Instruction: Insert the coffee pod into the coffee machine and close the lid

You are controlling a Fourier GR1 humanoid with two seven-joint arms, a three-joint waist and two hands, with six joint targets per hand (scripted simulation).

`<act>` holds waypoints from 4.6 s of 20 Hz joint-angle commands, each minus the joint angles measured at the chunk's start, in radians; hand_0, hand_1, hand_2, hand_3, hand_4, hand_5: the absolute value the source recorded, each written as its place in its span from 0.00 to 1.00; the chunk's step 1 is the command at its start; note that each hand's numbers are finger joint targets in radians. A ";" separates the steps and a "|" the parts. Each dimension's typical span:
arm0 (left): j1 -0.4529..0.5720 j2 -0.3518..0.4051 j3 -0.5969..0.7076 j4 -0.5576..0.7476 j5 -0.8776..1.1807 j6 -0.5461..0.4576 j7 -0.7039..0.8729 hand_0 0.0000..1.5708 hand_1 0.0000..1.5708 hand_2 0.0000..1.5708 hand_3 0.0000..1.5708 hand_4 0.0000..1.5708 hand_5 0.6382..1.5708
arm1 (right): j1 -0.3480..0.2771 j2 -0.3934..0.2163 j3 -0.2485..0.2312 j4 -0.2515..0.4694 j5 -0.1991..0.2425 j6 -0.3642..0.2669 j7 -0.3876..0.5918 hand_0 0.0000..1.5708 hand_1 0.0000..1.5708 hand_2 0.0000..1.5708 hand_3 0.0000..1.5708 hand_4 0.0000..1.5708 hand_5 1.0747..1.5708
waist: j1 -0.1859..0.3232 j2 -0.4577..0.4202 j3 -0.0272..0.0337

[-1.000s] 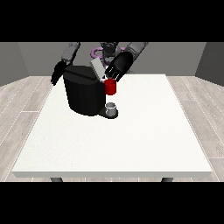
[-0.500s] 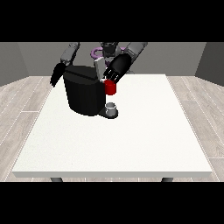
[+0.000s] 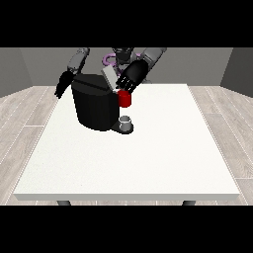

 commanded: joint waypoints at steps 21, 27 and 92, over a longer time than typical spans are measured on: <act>-0.006 0.084 -0.006 0.024 -0.085 0.158 -0.151 0.73 0.73 0.73 0.61 0.00 1.00 | 0.020 0.018 0.035 -0.056 0.039 -0.033 -0.050 0.00 0.00 0.00 0.00 0.00 1.00 | -0.035 0.097 -0.0003; -0.047 0.048 -0.013 0.010 -0.091 0.148 -0.117 0.77 0.77 0.75 0.62 0.00 1.00 | -0.032 -0.015 -0.011 0.005 0.007 -0.006 -0.033 0.00 0.00 0.00 0.00 0.00 1.00 | -0.018 0.091 0.0003; 0.826 -0.429 0.157 -0.120 0.454 0.129 -0.181 0.00 0.00 0.00 0.00 0.26 1.00 | 0.179 -0.069 0.019 -0.070 -0.044 0.171 0.041 0.00 0.00 0.00 0.00 0.05 1.00 | 0.422 -0.592 -0.0003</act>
